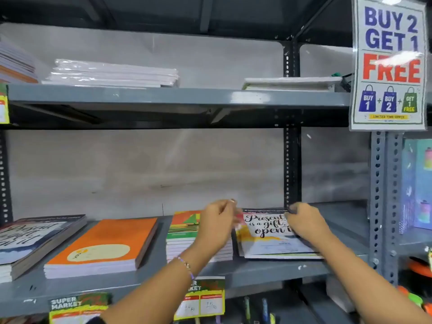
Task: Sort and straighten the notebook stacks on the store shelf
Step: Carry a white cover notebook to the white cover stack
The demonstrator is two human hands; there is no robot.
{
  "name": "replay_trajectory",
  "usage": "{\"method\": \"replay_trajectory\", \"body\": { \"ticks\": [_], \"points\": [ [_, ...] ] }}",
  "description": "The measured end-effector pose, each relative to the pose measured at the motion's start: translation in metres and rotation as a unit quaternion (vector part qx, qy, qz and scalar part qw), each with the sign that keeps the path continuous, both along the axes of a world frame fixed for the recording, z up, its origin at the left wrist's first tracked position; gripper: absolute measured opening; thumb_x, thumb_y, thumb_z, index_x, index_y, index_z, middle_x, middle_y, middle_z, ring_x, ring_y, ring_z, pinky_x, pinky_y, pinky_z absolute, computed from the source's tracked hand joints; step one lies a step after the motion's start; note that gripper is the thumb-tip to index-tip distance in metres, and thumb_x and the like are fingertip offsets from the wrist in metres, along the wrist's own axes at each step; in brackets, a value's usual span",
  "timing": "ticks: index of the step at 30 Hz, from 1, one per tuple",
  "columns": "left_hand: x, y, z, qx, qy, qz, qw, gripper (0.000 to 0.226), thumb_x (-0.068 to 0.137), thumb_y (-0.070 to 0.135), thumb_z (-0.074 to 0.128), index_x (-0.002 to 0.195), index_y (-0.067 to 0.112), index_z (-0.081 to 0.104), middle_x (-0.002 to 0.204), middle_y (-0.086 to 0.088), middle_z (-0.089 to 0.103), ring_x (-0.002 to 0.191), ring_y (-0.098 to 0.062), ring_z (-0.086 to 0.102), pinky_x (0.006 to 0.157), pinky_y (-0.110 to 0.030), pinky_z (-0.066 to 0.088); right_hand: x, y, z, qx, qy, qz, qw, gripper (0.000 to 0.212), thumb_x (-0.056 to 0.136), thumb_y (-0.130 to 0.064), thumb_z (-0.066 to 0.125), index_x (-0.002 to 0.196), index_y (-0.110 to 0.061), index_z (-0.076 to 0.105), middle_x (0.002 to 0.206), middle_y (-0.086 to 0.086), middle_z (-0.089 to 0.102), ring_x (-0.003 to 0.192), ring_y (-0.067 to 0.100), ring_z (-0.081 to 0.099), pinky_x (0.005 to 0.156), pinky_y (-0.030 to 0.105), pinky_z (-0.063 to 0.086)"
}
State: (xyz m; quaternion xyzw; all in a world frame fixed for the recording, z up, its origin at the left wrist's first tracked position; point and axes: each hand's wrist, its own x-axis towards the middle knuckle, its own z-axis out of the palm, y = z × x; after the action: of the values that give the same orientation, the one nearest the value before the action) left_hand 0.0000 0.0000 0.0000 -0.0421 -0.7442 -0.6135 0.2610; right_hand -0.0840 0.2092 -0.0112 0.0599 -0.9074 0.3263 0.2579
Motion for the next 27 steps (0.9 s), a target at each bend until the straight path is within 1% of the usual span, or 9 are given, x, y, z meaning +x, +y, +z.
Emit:
{"method": "replay_trajectory", "body": {
  "ticks": [1,3,6,9,11,15,18,22,27],
  "points": [
    [-0.007,0.011,-0.004,0.075,-0.038,-0.041,0.996,0.022,0.096,0.009,0.048,0.084,0.012,0.066,0.084,-0.018,0.072,0.051,-0.015,0.065,0.066,-0.038,0.056,-0.001,0.010,-0.002,-0.022,-0.026,-0.009,0.999,0.021,0.087,-0.021,0.058,0.083,-0.001,0.064,0.085,0.022,0.069,0.088,0.042,0.065,0.071,0.038,0.050],
    [-0.022,0.033,-0.011,0.061,-0.110,-0.037,0.991,0.019,0.091,0.001,0.048,0.088,0.007,0.065,0.079,-0.015,0.071,0.051,-0.020,0.065,0.061,-0.034,0.056,-0.005,0.032,-0.009,-0.055,-0.058,-0.018,0.997,0.034,0.086,-0.032,0.066,0.080,0.001,0.065,0.081,0.022,0.067,0.089,0.039,0.067,0.068,0.037,0.048],
    [-0.039,0.052,-0.025,-0.188,-0.104,0.079,0.974,0.024,0.084,0.013,0.058,0.104,0.009,0.069,0.097,-0.010,0.071,0.086,-0.024,0.067,0.077,-0.028,0.052,-0.002,0.045,-0.020,-0.080,-0.124,0.010,0.989,0.056,0.069,-0.047,0.083,0.053,-0.016,0.039,0.050,0.004,0.039,0.051,0.022,0.043,0.048,0.033,0.024],
    [-0.050,0.062,-0.029,-0.382,-0.202,0.126,0.893,0.052,0.082,0.040,0.062,0.122,0.007,0.059,0.127,-0.016,0.052,0.118,-0.031,0.050,0.100,-0.033,0.040,-0.011,0.051,-0.033,-0.127,-0.132,0.018,0.983,0.069,0.061,-0.048,0.088,0.052,-0.021,0.025,0.047,-0.005,0.022,0.048,0.016,0.025,0.051,0.033,0.014],
    [-0.060,0.063,-0.028,-0.462,-0.229,0.143,0.845,0.063,0.082,0.058,0.058,0.119,0.008,0.061,0.130,-0.015,0.054,0.122,-0.032,0.044,0.098,-0.035,0.036,-0.015,0.052,-0.042,-0.121,-0.112,0.006,0.986,0.068,0.063,-0.052,0.085,0.050,-0.020,0.027,0.049,-0.003,0.026,0.049,0.017,0.027,0.050,0.032,0.017],
    [-0.068,0.060,-0.022,-0.515,-0.249,0.139,0.809,0.072,0.076,0.075,0.052,0.111,0.014,0.066,0.117,-0.008,0.066,0.116,-0.030,0.053,0.091,-0.033,0.043,-0.017,0.048,-0.058,-0.085,-0.019,-0.025,0.996,0.065,0.069,-0.055,0.080,0.042,-0.022,0.031,0.048,-0.003,0.034,0.056,0.023,0.035,0.051,0.032,0.026],
    [-0.067,0.058,-0.017,-0.486,-0.267,0.092,0.827,0.071,0.076,0.072,0.056,0.117,0.015,0.066,0.120,-0.007,0.069,0.112,-0.026,0.061,0.092,-0.030,0.048,-0.016,0.053,-0.060,-0.096,-0.030,-0.022,0.995,0.061,0.071,-0.058,0.076,0.046,-0.021,0.035,0.061,0.004,0.040,0.066,0.025,0.038,0.060,0.030,0.029],
    [-0.058,0.064,-0.014,-0.475,-0.275,0.125,0.827,0.083,0.070,0.079,0.056,0.113,0.009,0.065,0.122,-0.011,0.065,0.113,-0.029,0.059,0.087,-0.032,0.047,-0.012,0.061,-0.061,-0.142,-0.031,-0.003,0.989,0.054,0.072,-0.048,0.080,0.052,-0.008,0.051,0.052,0.000,0.039,0.055,0.022,0.037,0.050,0.030,0.026],
    [-0.040,0.074,-0.021,-0.228,-0.151,0.149,0.950,0.047,0.083,0.038,0.072,0.108,0.010,0.045,0.112,-0.012,0.065,0.089,-0.024,0.064,0.065,-0.029,0.041,0.004,0.063,-0.043,-0.304,-0.048,0.089,0.947,0.016,0.077,-0.019,0.083,0.075,-0.011,0.070,0.077,0.006,0.075,0.064,0.019,0.064,0.051,0.026,0.043]
  ]
}}
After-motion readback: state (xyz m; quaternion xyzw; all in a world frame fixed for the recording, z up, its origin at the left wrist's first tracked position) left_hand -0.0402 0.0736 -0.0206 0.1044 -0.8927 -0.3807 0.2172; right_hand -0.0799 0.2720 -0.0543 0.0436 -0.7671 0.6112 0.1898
